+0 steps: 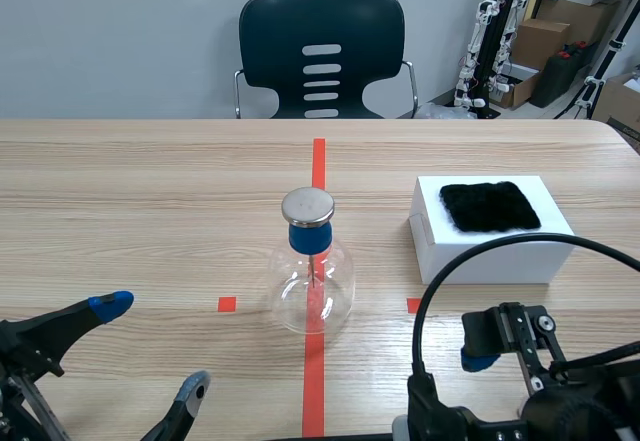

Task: Do the electroscope experiment. pick up the black charging rod

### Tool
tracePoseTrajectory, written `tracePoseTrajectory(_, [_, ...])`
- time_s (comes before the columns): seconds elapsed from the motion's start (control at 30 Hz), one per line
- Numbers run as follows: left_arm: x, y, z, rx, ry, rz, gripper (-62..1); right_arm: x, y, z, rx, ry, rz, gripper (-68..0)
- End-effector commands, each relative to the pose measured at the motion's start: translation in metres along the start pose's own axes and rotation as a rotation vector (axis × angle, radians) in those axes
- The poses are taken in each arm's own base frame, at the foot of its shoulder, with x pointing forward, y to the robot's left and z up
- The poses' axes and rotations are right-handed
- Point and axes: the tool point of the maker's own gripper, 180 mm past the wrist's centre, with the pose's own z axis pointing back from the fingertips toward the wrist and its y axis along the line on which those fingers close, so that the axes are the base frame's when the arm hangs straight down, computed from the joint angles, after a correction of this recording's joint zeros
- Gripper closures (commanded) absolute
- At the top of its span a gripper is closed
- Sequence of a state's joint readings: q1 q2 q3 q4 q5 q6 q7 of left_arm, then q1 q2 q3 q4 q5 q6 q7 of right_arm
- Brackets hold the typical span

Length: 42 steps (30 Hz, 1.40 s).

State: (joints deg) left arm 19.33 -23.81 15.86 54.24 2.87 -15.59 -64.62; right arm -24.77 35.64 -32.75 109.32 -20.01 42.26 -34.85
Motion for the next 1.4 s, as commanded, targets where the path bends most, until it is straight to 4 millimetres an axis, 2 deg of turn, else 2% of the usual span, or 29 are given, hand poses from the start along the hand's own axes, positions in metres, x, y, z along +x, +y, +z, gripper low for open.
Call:
tracePoseTrajectory(0.0, [0.007,-0.002,-0.005,-0.005,-0.037,-0.001,-62.3,0.001,-0.001,0.001,0.014,-0.004,-0.019,-67.9])
tracePoseTrajectory(0.2, [0.007,-0.005,-0.005,-0.025,-0.033,-0.009,-62.3,0.008,0.004,-0.001,0.093,0.004,-0.076,-67.9])
tracePoseTrajectory(0.37, [0.007,-0.005,-0.005,-0.025,-0.033,-0.009,-62.3,0.008,0.001,-0.001,0.130,0.028,-0.089,-67.9])
tracePoseTrajectory(0.8, [0.006,-0.006,0.004,-0.011,-0.057,-0.017,-62.3,-0.011,0.000,-0.018,0.168,0.124,-0.047,-67.9])
tracePoseTrajectory(1.03, [0.003,-0.016,0.002,-0.025,-0.054,-0.035,-62.3,-0.011,-0.012,-0.021,0.143,0.129,-0.021,-67.9])
tracePoseTrajectory(1.37, [0.002,-0.017,0.002,-0.028,-0.049,-0.031,-62.3,-0.011,-0.006,-0.030,0.175,0.122,0.000,-67.9])
